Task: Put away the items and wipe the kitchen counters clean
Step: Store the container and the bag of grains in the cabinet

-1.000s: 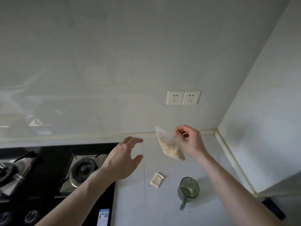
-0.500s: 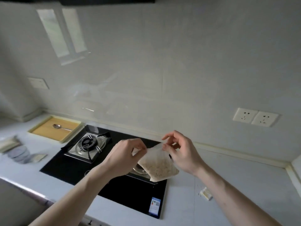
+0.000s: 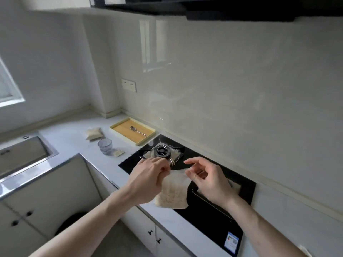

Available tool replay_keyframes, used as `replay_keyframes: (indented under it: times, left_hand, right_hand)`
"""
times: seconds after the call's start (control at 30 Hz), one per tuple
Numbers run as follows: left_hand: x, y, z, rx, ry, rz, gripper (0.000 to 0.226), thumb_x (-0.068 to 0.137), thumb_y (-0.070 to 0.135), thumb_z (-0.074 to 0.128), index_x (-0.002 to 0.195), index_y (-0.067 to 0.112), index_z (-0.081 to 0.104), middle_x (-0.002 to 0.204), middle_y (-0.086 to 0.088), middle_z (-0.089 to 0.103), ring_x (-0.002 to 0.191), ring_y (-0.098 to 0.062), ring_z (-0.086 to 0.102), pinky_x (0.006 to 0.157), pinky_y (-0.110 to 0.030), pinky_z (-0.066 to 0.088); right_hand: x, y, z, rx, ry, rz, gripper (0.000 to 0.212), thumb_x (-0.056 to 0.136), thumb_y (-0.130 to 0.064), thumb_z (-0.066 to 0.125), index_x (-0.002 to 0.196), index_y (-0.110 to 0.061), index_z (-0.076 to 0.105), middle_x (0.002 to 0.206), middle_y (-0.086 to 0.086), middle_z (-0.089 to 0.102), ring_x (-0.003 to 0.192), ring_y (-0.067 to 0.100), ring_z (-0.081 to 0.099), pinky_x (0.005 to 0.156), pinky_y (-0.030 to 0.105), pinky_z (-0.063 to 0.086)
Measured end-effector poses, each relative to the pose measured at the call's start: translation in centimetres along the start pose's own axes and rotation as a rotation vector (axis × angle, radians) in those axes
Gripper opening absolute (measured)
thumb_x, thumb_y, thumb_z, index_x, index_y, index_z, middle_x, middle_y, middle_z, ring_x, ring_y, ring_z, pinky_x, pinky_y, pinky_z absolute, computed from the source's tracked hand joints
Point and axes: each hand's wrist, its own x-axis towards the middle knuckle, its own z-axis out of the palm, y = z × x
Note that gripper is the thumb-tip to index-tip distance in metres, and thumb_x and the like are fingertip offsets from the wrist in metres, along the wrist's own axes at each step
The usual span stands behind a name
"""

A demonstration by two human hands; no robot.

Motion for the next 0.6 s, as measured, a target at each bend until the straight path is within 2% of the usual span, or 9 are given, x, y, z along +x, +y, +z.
replay_keyframes:
  times: [0.13,0.33,0.6]
  left_hand:
    - [-3.0,-3.9,-2.4,0.084,0.008,-0.043,0.012,0.100,0.026,0.051,0.091,0.033,0.053,0.090,0.023,0.058,0.086,-0.002,0.053,0.082,-0.026,0.042]
    - [-5.6,-10.3,-5.7,0.149,0.029,-0.113,0.009,0.103,0.037,0.048,0.098,0.036,0.056,0.098,0.021,0.063,0.094,-0.006,0.058,0.089,-0.029,0.044]
    - [-7.4,-19.5,-8.2,0.251,-0.028,-0.238,0.011,0.101,0.040,0.051,0.098,0.036,0.061,0.099,0.019,0.060,0.098,-0.007,0.057,0.083,-0.023,0.035]
  right_hand:
    - [1.5,-1.1,5.1,-0.088,-0.142,-0.008,0.011,0.092,-0.040,0.074,0.100,-0.033,0.076,0.088,-0.014,0.074,0.086,0.008,0.070,0.076,0.021,0.055]
    - [5.5,-3.0,12.1,-0.205,-0.189,-0.113,0.010,0.093,-0.034,0.071,0.086,-0.028,0.073,0.082,-0.015,0.070,0.080,0.008,0.068,0.072,0.033,0.057]
    - [11.7,-4.1,19.7,-0.188,-0.269,-0.153,0.009,0.090,-0.035,0.071,0.085,-0.029,0.073,0.079,-0.017,0.071,0.080,0.006,0.068,0.069,0.029,0.057]
